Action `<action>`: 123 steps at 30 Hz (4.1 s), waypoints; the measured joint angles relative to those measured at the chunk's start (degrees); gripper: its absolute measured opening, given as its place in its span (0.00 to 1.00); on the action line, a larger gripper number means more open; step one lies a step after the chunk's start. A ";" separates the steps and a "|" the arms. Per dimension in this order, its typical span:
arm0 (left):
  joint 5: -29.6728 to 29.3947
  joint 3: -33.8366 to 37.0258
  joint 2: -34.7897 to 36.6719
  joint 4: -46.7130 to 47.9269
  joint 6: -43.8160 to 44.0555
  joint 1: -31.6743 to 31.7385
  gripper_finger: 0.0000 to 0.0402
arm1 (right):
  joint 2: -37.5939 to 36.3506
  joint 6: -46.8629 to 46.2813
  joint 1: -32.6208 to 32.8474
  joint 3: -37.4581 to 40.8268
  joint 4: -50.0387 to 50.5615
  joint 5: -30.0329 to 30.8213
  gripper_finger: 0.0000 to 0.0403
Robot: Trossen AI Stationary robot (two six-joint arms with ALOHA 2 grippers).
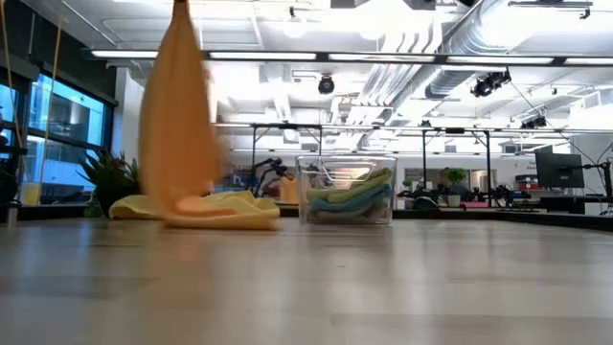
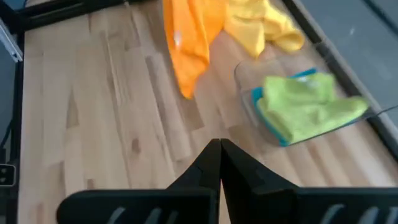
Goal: Fold microfiber towels
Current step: Fold the orange microfiber cloth
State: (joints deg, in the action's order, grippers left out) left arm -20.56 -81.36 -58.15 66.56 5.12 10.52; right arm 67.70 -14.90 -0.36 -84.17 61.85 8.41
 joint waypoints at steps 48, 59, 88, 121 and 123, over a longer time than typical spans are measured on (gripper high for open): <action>6.08 0.07 -18.15 -6.97 15.91 -5.71 0.00 | 56.71 -15.92 12.96 7.58 -69.89 11.91 0.58; 4.68 0.06 -13.86 -6.93 15.72 -5.86 0.00 | 61.42 -16.90 12.24 2.97 -74.61 13.63 0.58; 2.49 0.04 -12.98 -8.39 14.17 -5.81 0.00 | 62.90 -15.70 10.44 1.54 -75.06 12.36 0.35; 2.38 0.02 -11.89 -8.02 14.41 -5.81 0.00 | 60.03 -12.35 9.39 1.59 -69.92 0.32 0.00; 2.36 0.02 -11.89 -8.02 14.41 -5.79 0.00 | 59.32 -11.72 9.03 1.59 -69.09 0.21 0.00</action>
State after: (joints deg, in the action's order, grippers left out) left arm -18.19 -81.34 -70.04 58.54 19.53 4.73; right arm 127.02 -26.62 8.68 -82.59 -7.24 8.62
